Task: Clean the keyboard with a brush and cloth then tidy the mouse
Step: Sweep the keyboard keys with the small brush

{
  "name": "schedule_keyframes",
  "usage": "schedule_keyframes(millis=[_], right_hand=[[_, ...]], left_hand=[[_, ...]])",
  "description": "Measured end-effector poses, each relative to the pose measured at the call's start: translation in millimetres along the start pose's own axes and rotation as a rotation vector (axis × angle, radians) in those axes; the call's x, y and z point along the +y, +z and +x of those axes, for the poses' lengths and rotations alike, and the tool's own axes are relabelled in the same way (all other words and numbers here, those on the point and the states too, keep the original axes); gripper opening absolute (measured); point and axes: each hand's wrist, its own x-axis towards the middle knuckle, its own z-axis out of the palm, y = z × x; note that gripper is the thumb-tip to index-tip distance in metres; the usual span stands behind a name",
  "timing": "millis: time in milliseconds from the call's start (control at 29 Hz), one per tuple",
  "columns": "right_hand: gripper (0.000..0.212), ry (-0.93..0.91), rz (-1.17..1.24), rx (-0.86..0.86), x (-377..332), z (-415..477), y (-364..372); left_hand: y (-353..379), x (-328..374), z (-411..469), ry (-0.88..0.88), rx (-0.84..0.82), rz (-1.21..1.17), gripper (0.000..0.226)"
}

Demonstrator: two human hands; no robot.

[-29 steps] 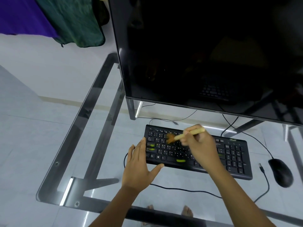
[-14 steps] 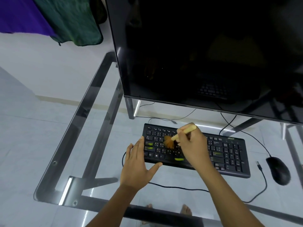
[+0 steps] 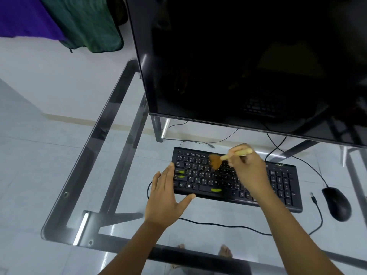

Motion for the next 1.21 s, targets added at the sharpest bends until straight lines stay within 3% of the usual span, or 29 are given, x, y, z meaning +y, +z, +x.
schedule_keyframes(millis=[34, 103, 172, 276, 345, 414, 517, 552, 655, 724, 793, 897, 931, 1035, 1069, 1173, 1207], right_hand=[[0.009, 0.026, 0.109, 0.037, 2, 3, -4], [0.006, 0.133, 0.285, -0.077, 5, 6, -5], [0.007, 0.138, 0.138, -0.170, 9, 4, -4], [0.008, 0.080, 0.164, 0.079, 13, 4, -10], [0.007, 0.103, 0.244, -0.005, 17, 2, -14], [0.007, 0.076, 0.137, -0.097, 21, -4, -18], [0.010, -0.105, 0.080, 0.176, 25, -8, -28], [0.010, -0.138, 0.069, 0.193, 28, -9, -33], [0.011, -0.132, -0.047, -0.039, 32, -14, -37], [0.013, -0.219, -0.128, 0.053, 36, -16, -42], [0.014, -0.210, -0.045, 0.181, 40, -16, -53], [0.009, -0.063, -0.010, -0.100, 49, -21, -60], [0.008, -0.037, -0.040, -0.085, 54, -22, -62], [0.007, -0.123, -0.052, 0.221, 61, -25, -71], [0.008, -0.134, -0.041, 0.198, 64, -27, -74], [0.009, -0.132, -0.107, -0.094, 67, -36, -69], [0.008, -0.184, -0.148, -0.068, 69, -37, -69]], left_hand=[[-1, 2, -1, -0.001, 0.012, -0.016, 0.097], [-3, 4, -2, 0.003, 0.024, -0.031, 0.096], [-5, 5, 0, -0.022, 0.025, -0.062, 0.092], [-9, 12, 8, -0.090, 0.052, -0.148, 0.075], [-11, 19, 15, -0.125, 0.067, -0.151, 0.067], [-10, 27, 20, -0.123, 0.068, -0.100, 0.067], [-5, 41, 24, 0.003, 0.022, 0.004, 0.076], [-2, 46, 25, 0.056, -0.004, 0.044, 0.078], [7, 61, 30, 0.173, -0.092, 0.154, 0.085], [15, 74, 36, 0.222, -0.155, 0.209, 0.092], [21, 84, 41, 0.256, -0.208, 0.275, 0.101], [28, 91, 47, 0.272, -0.287, 0.326, 0.114], [30, 92, 47, 0.273, -0.304, 0.340, 0.118], [35, 95, 47, 0.265, -0.333, 0.375, 0.126], [36, 96, 46, 0.264, -0.339, 0.378, 0.128], [38, 100, 43, 0.252, -0.354, 0.372, 0.130], [39, 101, 43, 0.243, -0.353, 0.372, 0.130]])
